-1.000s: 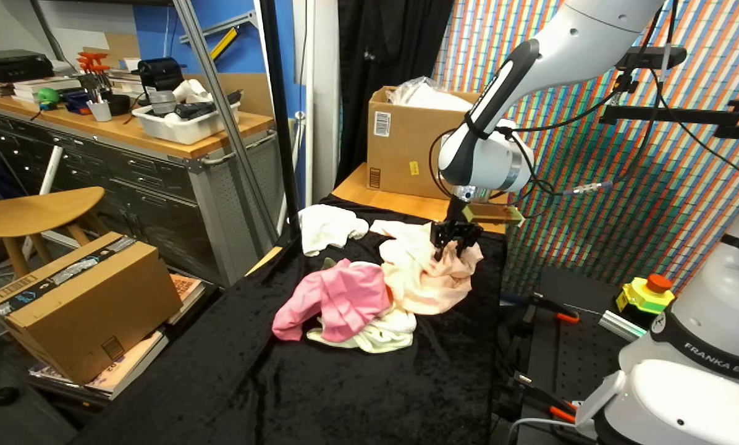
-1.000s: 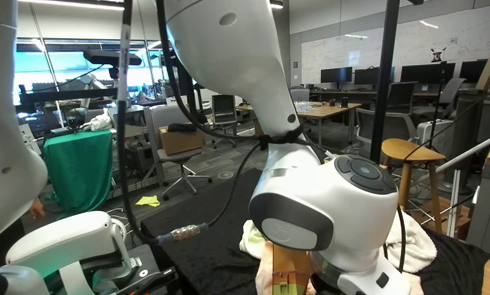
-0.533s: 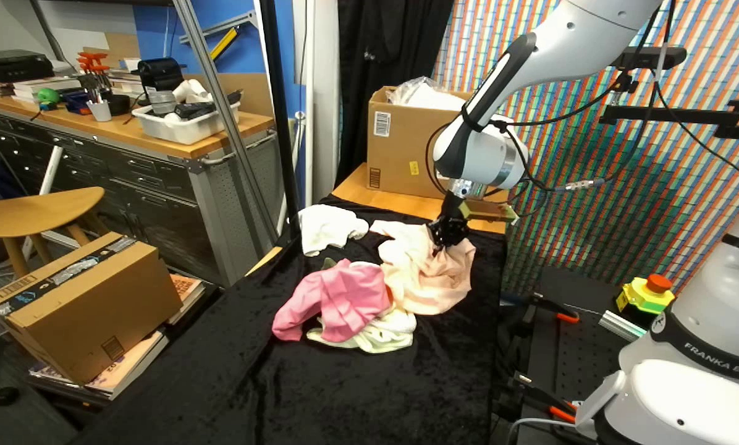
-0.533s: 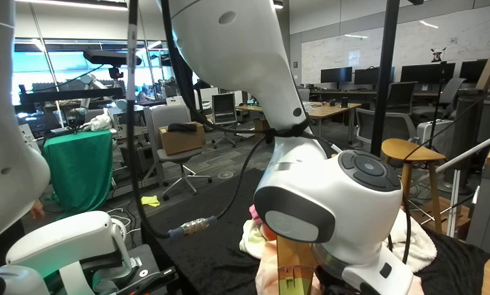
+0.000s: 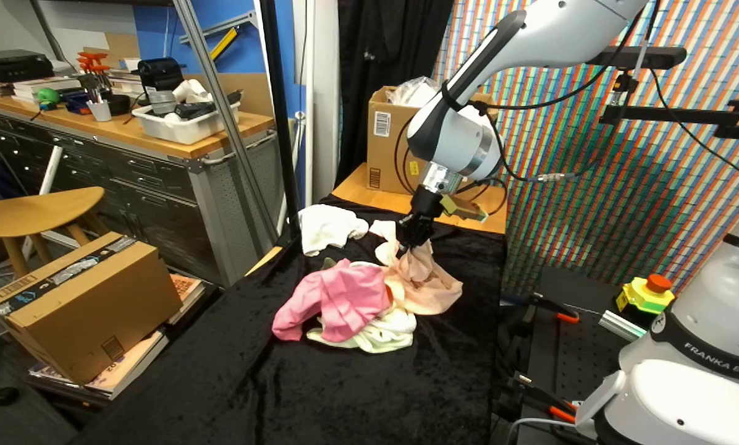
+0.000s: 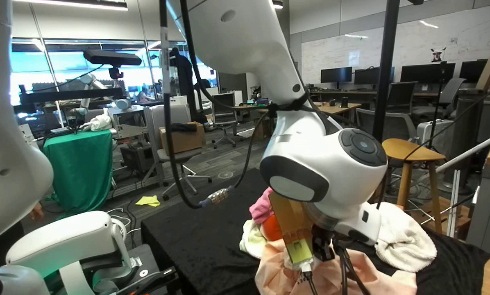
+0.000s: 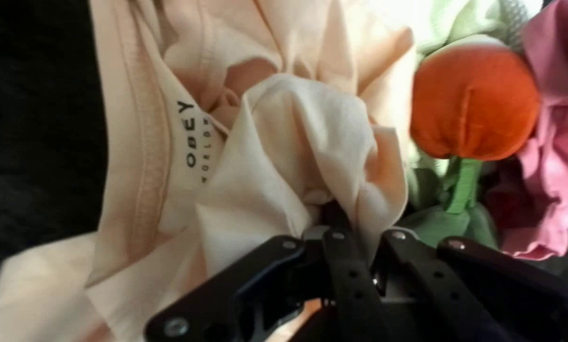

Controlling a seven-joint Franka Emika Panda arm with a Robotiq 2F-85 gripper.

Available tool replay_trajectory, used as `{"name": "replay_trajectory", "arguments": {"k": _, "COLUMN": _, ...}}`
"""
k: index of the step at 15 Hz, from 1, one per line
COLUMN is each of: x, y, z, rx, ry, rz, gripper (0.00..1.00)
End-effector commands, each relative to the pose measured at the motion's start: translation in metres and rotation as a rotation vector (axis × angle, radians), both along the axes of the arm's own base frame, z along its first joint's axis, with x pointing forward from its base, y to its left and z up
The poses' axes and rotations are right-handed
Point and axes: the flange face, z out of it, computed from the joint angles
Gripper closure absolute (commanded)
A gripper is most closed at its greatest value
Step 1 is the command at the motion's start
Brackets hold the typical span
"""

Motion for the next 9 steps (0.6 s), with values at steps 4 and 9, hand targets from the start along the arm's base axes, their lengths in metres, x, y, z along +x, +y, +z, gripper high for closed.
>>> {"name": "replay_trajectory", "arguments": {"k": 4, "x": 0.03, "y": 0.07, "z": 0.049, "rx": 0.05, "ry": -0.144, "rz": 0.297, "gripper": 0.9}}
{"name": "replay_trajectory", "arguments": {"k": 9, "x": 0.038, "y": 0.105, "z": 0.108, "rx": 0.027, "ry": -0.272, "rz": 0.422, "gripper": 0.91}}
